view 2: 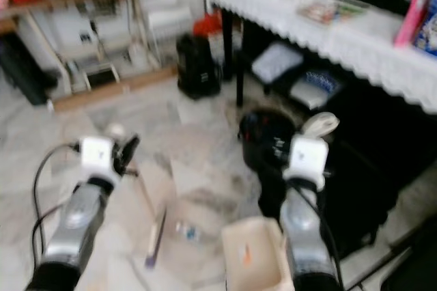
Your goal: Sweep floor
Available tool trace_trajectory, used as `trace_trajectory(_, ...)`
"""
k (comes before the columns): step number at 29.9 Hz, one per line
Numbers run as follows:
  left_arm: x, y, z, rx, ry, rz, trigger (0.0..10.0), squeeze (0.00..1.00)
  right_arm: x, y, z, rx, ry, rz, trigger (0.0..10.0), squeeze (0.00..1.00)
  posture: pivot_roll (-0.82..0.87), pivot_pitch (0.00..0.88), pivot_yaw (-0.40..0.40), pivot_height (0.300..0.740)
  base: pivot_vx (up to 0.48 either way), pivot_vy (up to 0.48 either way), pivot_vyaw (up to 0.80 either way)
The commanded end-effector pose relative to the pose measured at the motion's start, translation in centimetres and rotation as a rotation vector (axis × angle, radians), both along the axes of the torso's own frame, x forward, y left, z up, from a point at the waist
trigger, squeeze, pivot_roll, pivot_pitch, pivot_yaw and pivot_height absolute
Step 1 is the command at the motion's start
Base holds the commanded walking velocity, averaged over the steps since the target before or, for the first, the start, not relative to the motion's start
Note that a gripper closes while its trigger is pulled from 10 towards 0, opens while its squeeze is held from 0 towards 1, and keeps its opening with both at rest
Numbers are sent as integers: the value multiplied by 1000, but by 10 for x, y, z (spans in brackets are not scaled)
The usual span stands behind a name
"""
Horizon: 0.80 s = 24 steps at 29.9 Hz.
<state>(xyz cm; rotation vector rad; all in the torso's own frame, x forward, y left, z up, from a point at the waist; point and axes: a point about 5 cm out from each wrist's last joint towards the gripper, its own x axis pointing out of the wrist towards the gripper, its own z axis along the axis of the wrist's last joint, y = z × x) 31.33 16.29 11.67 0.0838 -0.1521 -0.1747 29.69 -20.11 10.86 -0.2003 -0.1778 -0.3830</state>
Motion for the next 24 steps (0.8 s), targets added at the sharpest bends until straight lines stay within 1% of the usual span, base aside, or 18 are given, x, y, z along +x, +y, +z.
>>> trace_trajectory(1,-1,10,6,23,-37,30,10000,0,1,6,11,-5,-49,15,10000,0,-104,0,33,740,0,0,0)
trace_trajectory(16,-1,10,5,26,-32,29,10000,0,-12,0,-3,-22,2,-21,10000,0,-108,0,33,740,0,0,0)
trace_trajectory(18,-2,10,5,28,-28,26,10000,0,-16,-3,-9,-28,21,-39,10000,0,-106,0,33,740,0,0,0)
trace_trajectory(24,-3,10,3,31,-12,11,10000,0,-21,-6,-16,-35,42,-57,10000,0,-105,0,36,740,0,0,0)
